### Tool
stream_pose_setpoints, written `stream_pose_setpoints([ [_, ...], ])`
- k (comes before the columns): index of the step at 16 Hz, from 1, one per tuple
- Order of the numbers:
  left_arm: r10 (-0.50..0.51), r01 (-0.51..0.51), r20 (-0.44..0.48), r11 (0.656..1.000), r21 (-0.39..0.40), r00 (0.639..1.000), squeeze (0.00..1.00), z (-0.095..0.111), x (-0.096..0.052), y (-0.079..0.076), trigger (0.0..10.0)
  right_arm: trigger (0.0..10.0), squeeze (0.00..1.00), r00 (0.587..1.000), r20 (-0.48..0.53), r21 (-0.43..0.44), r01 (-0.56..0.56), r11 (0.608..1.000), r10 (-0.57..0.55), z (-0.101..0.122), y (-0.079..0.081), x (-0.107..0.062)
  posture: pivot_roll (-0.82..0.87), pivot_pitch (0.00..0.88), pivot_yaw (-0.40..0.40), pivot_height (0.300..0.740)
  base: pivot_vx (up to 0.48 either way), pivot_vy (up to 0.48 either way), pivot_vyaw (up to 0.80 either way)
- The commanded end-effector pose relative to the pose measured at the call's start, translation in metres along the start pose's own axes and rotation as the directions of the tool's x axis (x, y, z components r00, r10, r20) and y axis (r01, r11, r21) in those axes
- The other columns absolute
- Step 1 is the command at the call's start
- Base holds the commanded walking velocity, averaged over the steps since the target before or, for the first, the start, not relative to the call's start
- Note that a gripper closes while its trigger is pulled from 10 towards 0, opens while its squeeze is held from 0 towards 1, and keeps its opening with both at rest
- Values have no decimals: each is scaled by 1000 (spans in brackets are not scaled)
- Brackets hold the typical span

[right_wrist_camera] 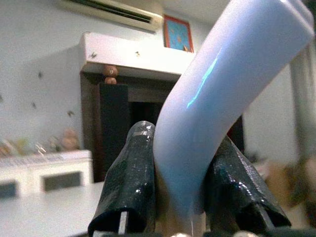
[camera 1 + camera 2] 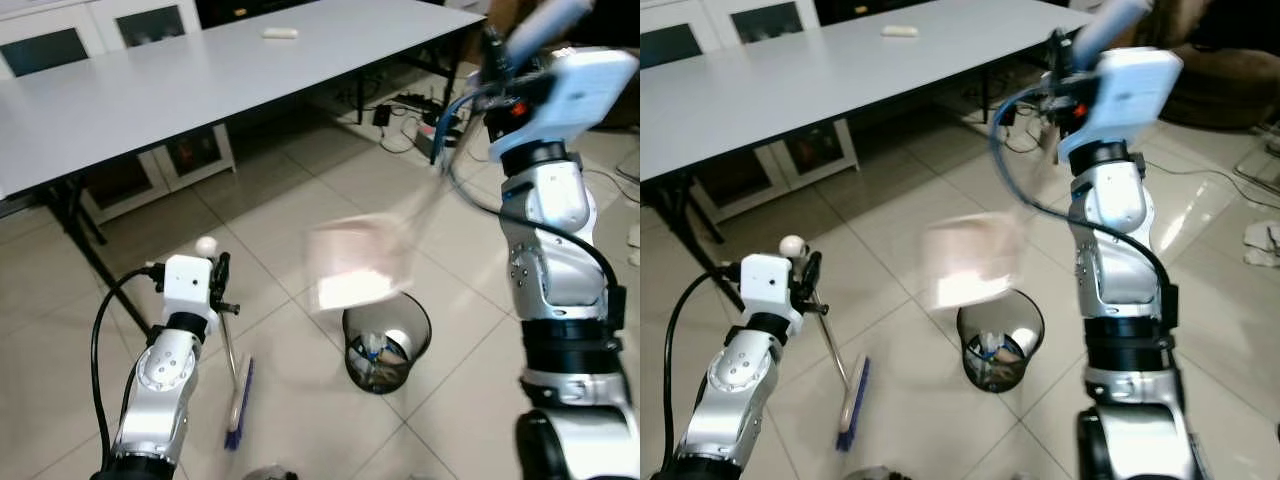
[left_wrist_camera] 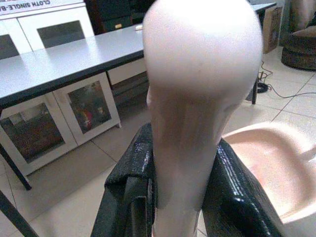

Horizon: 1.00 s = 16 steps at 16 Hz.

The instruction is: Sweep floor

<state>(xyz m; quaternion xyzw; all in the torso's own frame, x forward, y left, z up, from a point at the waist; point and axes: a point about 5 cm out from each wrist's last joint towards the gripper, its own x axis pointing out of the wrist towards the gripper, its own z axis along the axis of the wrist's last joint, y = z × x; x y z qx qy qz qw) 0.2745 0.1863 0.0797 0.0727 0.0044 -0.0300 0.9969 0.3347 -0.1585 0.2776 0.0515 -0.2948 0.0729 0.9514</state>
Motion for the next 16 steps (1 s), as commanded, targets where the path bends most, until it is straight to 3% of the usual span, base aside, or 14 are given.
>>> stream_pose_setpoints([
  [1, 40, -42, 38, 998, 43, 998, 0, 10, 3, 12, 10000, 10000, 0, 996, 84, 91, -19, 996, 11, 19, 8, 6, -34, 26, 79, 740, 0, 0, 531],
  [6, 124, -127, 36, 987, 101, 992, 0, 11, 5, 26, 10000, 10000, 0, 997, -30, 19, -70, 997, 70, -11, 28, -14, -20, 25, 81, 740, 0, 0, 800],
  [11, 136, -136, 10, 982, 131, 991, 0, 9, 0, 32, 10000, 10000, 0, 991, -132, -33, 28, 999, -32, -47, 17, -41, -1, 19, 70, 740, 0, 0, 800],
  [16, 26, -27, 7, 994, 107, 1000, 0, 6, 10, 0, 10000, 10000, 0, 949, -277, -95, 127, 987, -149, -91, 2, -81, -6, 1, 73, 740, 0, 0, 800],
])
